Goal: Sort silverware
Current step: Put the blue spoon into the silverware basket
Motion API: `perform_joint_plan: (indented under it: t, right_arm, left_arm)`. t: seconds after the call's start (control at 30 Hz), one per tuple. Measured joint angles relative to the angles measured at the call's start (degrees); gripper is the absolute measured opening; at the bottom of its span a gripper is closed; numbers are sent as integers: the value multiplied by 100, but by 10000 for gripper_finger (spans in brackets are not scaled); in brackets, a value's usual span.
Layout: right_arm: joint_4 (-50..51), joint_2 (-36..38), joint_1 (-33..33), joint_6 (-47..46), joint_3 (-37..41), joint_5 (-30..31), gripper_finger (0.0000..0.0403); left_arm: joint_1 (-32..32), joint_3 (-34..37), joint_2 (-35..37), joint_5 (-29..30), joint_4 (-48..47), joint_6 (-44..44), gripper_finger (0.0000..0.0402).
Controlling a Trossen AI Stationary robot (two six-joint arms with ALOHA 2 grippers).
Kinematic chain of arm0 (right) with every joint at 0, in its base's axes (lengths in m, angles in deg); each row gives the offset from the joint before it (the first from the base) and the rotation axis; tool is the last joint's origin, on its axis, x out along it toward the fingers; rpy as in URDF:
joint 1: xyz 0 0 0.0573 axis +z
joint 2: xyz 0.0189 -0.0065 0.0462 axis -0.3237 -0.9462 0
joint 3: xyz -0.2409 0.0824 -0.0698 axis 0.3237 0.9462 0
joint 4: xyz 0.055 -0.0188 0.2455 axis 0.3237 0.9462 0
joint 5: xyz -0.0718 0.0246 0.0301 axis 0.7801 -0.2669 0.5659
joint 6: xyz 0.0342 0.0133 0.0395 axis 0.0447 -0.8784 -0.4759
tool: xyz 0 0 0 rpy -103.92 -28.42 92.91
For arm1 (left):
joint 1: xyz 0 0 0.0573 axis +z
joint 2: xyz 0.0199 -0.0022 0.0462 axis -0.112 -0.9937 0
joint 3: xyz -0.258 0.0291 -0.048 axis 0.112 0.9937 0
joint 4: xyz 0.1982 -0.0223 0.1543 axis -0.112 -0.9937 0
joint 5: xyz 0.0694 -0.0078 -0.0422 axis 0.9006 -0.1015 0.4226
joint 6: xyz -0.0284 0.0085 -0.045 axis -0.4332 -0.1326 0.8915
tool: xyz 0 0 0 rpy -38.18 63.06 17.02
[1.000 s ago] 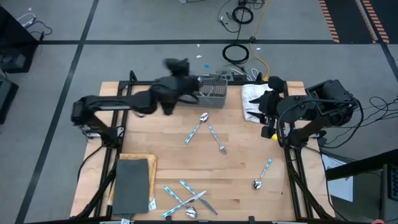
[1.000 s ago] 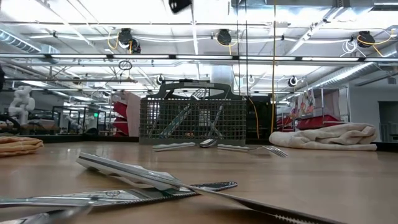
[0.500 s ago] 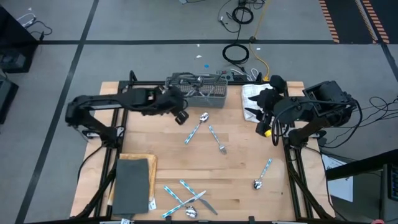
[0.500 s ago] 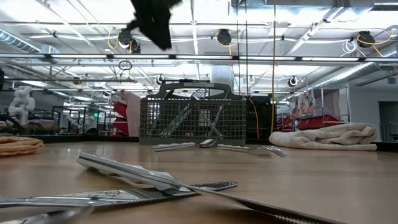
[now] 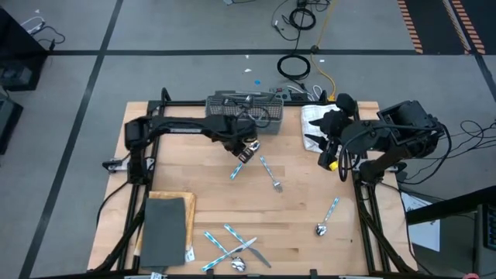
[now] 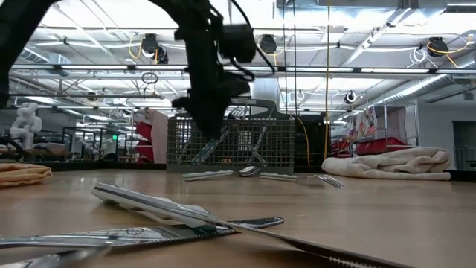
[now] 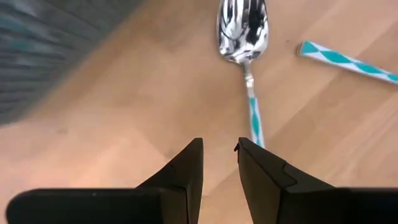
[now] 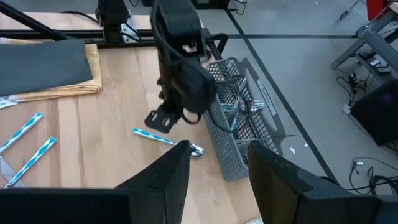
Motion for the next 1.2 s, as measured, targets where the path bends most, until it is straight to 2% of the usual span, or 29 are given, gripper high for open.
perform_joint_plan:
  t: [0.1,0.43,0.8,1.0,1.1,1.2]
  right_arm:
    - [1,0,0,26,0,1,151]
    - [1,0,0,60,0,0,151]
    - [4,0,0,53,0,-2,151]
    - [19,0,0,42,0,-3,151]
    - [32,0,2,30,0,-12,151]
    - [36,0,1,19,0,-7,151]
  left_arm:
    - [5,0,-225,-237,224,74,105]
    - [-72,0,-619,-360,863,78,105]
    - [-161,-2,-970,-293,1122,80,105]
    - [-236,-25,-1236,-558,1219,247,104]
    - [-226,-33,-1331,-703,1147,321,79]
    - [-277,-28,-1309,-617,1113,200,22]
